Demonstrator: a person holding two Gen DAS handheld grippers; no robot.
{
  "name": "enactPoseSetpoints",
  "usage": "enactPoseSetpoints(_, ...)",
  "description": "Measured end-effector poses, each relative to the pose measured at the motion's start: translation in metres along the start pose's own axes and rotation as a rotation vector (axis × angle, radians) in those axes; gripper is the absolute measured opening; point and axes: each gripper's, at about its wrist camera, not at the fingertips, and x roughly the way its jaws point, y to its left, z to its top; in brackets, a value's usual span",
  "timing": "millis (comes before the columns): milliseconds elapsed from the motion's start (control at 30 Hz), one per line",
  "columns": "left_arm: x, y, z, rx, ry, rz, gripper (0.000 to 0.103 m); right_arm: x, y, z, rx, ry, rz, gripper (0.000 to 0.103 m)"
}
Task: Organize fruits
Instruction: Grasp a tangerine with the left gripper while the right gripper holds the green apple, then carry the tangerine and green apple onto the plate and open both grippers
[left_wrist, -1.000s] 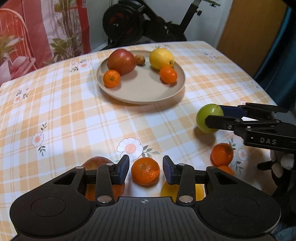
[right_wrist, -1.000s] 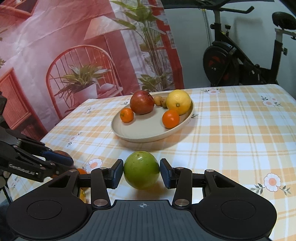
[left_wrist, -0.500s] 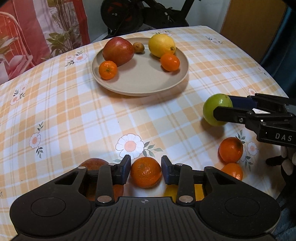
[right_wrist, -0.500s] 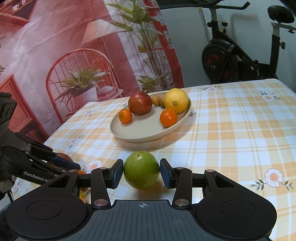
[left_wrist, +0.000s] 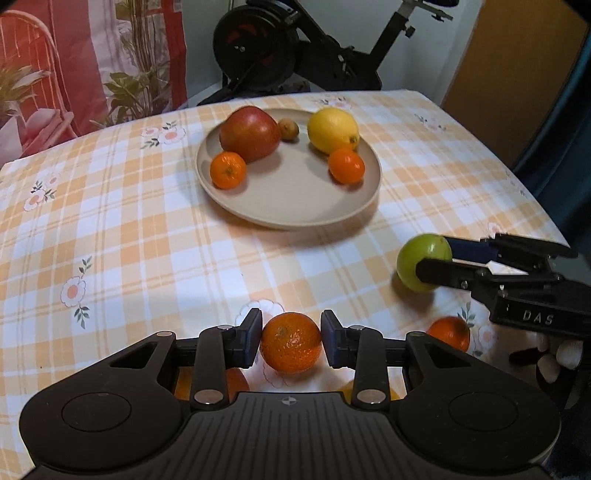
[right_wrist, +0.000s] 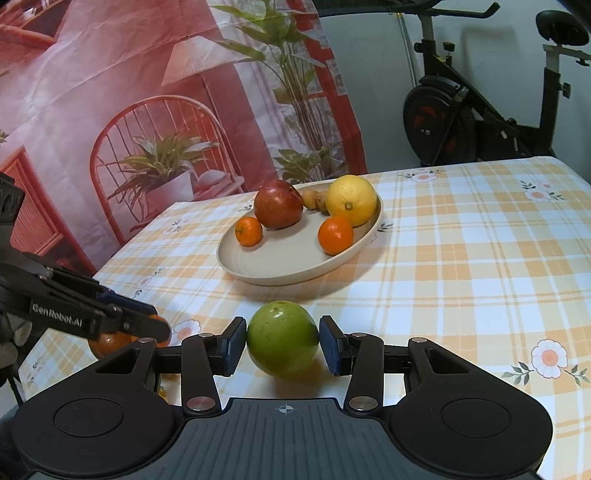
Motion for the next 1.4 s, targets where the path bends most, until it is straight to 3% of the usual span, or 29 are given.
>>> enactPoseSetpoints(267,-0.002,0.011,0.014,-0.056,-0.050,0.002,0.037,0.006,0.000,0.007,-0.014,-0.001,0.000,0.040)
enactPoseSetpoints(567,0.010,0.021,0.051,-0.123,-0.120,-0.004,0.037,0.023,0.002,0.032,-0.095,-0.010,-0.017,0.040)
enactPoseSetpoints(1000,0.051,0.038,0.079,-0.181,-0.122,0.004,0.036,0.073,0.005,0.067,-0.170,-0.003,-0.011,0.040)
enactPoseSetpoints(1167,0.057,0.041,0.082,-0.168,-0.115,0.011,0.037,0.095,0.014,0.067,-0.228,0.043,-0.018,0.039)
enactPoseSetpoints(1400,0.066,0.046,0.083,-0.178,-0.119,0.016,0.037,0.100,0.015,0.066,-0.229,0.029,-0.042,0.040)
